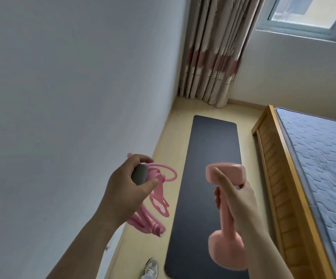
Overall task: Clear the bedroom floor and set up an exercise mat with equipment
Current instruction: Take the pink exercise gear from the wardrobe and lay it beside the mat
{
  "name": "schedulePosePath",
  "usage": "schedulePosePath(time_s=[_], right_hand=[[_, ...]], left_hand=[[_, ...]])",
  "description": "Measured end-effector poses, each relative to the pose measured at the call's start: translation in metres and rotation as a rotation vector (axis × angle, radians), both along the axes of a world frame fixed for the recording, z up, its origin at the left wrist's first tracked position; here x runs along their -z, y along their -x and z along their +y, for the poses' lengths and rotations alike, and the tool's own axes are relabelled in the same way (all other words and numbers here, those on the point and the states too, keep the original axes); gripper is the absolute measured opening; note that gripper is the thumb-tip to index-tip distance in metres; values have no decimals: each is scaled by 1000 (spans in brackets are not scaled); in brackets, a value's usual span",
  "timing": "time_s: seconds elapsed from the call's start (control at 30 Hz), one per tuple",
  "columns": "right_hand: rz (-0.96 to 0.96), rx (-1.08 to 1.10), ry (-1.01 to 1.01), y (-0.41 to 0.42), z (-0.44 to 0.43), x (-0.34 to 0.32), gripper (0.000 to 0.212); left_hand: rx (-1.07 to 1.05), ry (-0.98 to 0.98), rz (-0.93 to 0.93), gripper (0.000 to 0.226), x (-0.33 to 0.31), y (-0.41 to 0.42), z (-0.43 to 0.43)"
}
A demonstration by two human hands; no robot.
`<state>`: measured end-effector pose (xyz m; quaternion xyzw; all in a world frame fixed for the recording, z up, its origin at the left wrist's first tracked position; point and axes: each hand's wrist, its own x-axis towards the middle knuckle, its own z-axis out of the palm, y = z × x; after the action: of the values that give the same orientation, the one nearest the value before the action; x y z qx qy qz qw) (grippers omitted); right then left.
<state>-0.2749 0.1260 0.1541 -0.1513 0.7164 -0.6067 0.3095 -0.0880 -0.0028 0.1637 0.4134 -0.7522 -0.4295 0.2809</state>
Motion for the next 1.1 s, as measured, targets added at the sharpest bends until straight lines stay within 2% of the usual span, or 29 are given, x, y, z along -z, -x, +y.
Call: schedulePosePath(time_s=[0.3,0.63,1.1], right_hand=[[-23,100,30,60,-101,-2,72],[-14,243,-56,140,-183,18,86],[-33,359,-96,271,-299,43,76]], left_hand=[[87,10,-21,34,-3,70,-113],[176,-38,-36,34,16,181,-238],[293,-81,-116,33,43,339,-376]])
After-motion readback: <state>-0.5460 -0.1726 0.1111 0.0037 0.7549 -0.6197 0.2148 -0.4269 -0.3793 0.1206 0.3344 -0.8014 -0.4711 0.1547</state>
